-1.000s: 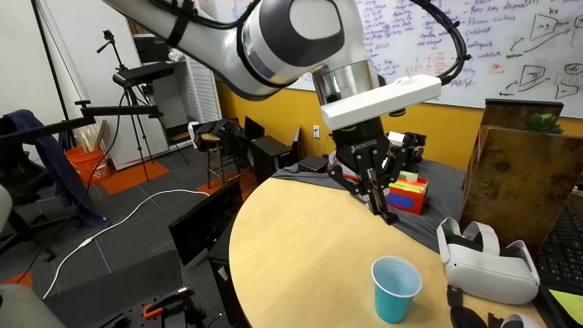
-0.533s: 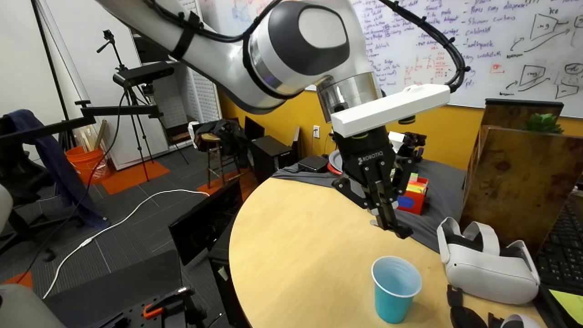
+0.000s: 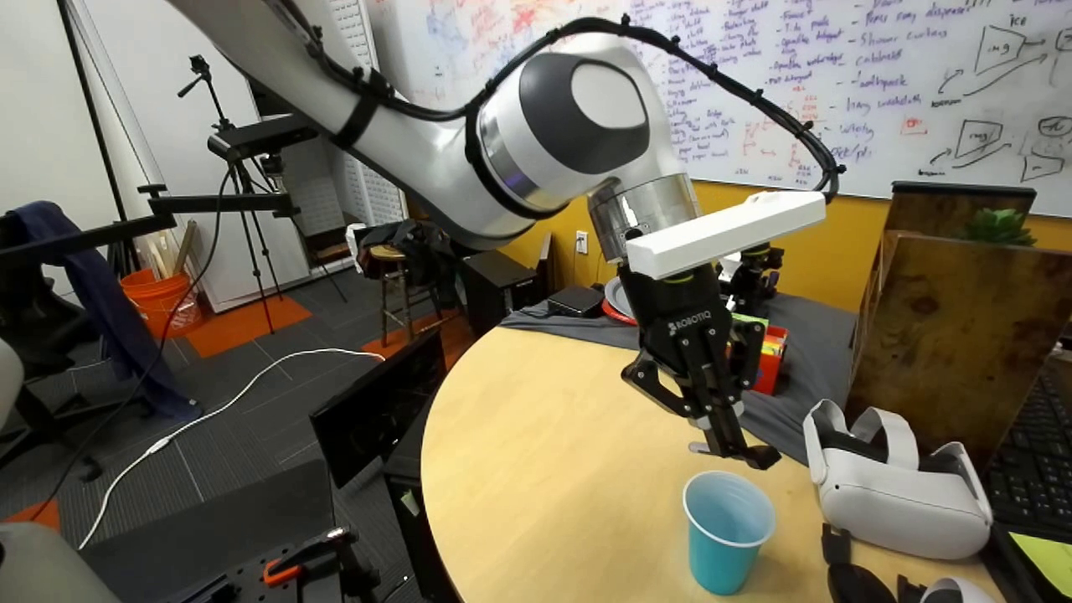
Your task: Get the marker from the table and place it in the blue cup
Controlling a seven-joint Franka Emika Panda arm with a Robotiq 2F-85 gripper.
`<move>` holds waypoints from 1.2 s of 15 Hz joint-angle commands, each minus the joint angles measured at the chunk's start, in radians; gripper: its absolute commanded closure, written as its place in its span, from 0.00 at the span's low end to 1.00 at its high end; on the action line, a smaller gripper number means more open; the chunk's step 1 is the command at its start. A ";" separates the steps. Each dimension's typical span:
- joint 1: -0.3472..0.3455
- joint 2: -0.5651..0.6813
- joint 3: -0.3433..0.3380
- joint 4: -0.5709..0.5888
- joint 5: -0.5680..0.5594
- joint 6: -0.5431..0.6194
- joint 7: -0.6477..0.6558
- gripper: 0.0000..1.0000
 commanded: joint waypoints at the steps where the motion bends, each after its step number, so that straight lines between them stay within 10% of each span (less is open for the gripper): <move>1: 0.003 0.037 0.003 0.028 -0.075 -0.006 0.027 0.97; 18: 0.015 0.164 0.025 0.072 -0.258 0.010 0.100 0.97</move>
